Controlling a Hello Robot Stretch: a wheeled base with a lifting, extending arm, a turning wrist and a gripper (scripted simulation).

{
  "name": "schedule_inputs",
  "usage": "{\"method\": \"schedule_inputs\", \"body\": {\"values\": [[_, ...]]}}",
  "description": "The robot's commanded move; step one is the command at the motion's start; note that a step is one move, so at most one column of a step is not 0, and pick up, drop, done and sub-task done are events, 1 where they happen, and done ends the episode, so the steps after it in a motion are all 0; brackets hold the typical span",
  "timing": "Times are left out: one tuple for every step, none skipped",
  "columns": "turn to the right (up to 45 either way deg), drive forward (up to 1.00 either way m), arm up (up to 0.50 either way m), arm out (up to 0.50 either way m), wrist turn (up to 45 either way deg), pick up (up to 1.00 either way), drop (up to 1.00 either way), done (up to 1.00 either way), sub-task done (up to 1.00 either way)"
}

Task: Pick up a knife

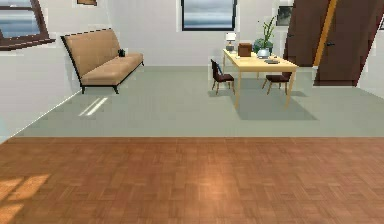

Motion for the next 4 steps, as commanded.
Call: {"method": "schedule_inputs", "body": {"values": [[0.0,0.00,0.50,0.00,0.0,0.00,0.00,0.00,0.00],[0.0,0.00,0.34,0.00,0.0,0.00,0.00,0.00,0.00],[0.0,0.00,0.00,0.18,0.0,0.00,0.00,0.00,0.00],[0.0,0.00,0.00,0.00,45.0,0.00,0.00,0.00,0.00]]}}
